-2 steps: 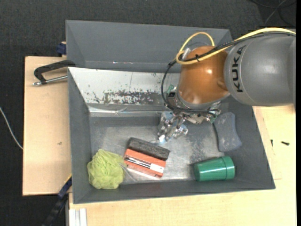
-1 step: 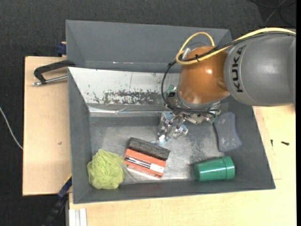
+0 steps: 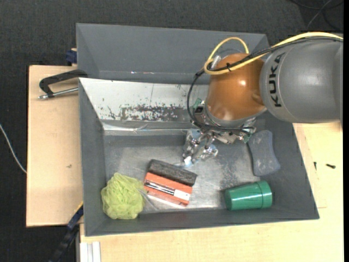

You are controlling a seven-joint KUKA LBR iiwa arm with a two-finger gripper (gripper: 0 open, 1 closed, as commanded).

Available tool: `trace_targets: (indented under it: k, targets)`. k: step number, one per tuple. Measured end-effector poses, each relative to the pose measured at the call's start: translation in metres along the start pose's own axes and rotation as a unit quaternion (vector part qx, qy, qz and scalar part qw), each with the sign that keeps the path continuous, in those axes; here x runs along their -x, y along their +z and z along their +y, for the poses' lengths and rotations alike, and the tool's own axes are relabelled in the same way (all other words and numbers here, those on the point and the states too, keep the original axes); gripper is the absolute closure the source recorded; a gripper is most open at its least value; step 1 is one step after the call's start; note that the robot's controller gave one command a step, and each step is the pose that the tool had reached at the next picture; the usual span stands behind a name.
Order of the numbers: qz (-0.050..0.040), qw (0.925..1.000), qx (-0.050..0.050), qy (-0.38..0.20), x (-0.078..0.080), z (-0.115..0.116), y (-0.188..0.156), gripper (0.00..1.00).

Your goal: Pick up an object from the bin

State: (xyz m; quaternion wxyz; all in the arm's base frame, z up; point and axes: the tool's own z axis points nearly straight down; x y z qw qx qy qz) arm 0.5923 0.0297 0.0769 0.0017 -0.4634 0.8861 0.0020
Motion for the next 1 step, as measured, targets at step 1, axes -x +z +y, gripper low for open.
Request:
trace_targets:
  k: [1]
  targets:
    - [0.0, 1.0, 0.0, 0.0, 0.0, 0.0, 0.0, 1.0]
